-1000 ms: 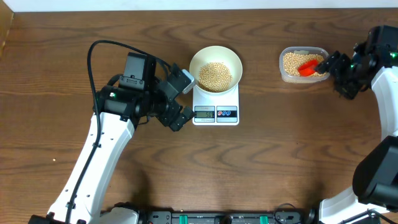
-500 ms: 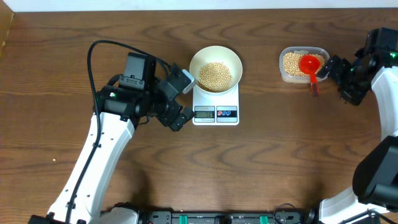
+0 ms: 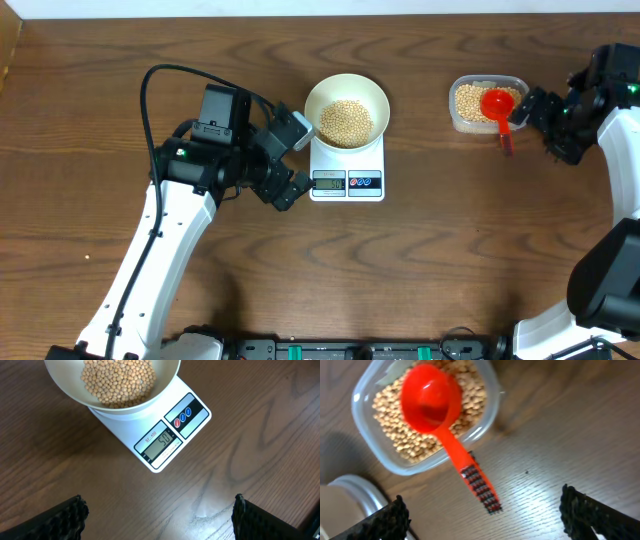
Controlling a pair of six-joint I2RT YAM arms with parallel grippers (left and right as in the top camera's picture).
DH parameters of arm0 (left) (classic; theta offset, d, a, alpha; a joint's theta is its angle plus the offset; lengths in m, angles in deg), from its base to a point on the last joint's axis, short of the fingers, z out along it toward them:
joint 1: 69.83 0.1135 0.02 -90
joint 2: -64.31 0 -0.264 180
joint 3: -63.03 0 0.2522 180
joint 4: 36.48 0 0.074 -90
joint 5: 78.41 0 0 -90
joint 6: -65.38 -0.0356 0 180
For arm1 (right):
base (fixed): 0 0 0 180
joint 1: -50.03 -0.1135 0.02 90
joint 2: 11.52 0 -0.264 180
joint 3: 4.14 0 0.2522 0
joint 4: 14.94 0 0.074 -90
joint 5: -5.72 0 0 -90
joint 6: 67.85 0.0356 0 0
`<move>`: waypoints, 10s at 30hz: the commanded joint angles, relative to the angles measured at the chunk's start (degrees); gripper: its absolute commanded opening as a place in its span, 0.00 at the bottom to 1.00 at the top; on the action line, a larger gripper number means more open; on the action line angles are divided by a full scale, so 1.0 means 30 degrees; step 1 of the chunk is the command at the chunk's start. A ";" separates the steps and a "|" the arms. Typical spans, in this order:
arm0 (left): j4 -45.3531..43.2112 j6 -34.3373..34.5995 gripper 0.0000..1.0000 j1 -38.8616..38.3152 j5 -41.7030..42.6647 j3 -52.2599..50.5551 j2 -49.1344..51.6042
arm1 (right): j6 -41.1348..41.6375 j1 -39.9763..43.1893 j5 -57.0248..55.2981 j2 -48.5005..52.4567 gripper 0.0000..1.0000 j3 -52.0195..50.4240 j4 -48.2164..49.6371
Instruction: Scoop item into bowl and weigh 50g on scale
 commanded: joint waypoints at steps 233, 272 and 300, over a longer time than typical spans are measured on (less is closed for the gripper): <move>-0.6244 0.1792 0.94 0.4991 -0.1996 -0.7410 -1.3522 | -0.9908 -0.3963 -0.4728 -3.3820 0.99 -2.7860 1.6364; -1.5176 0.4473 0.95 0.6819 -0.6841 -2.2870 -2.6403 | -0.9908 -0.3963 -0.4728 -3.3820 0.99 -2.7860 1.6364; -1.5387 0.4772 0.95 0.6819 -0.7045 -2.3525 -2.6316 | -0.9908 -0.3963 -0.4728 -3.3820 0.99 -2.7860 1.6364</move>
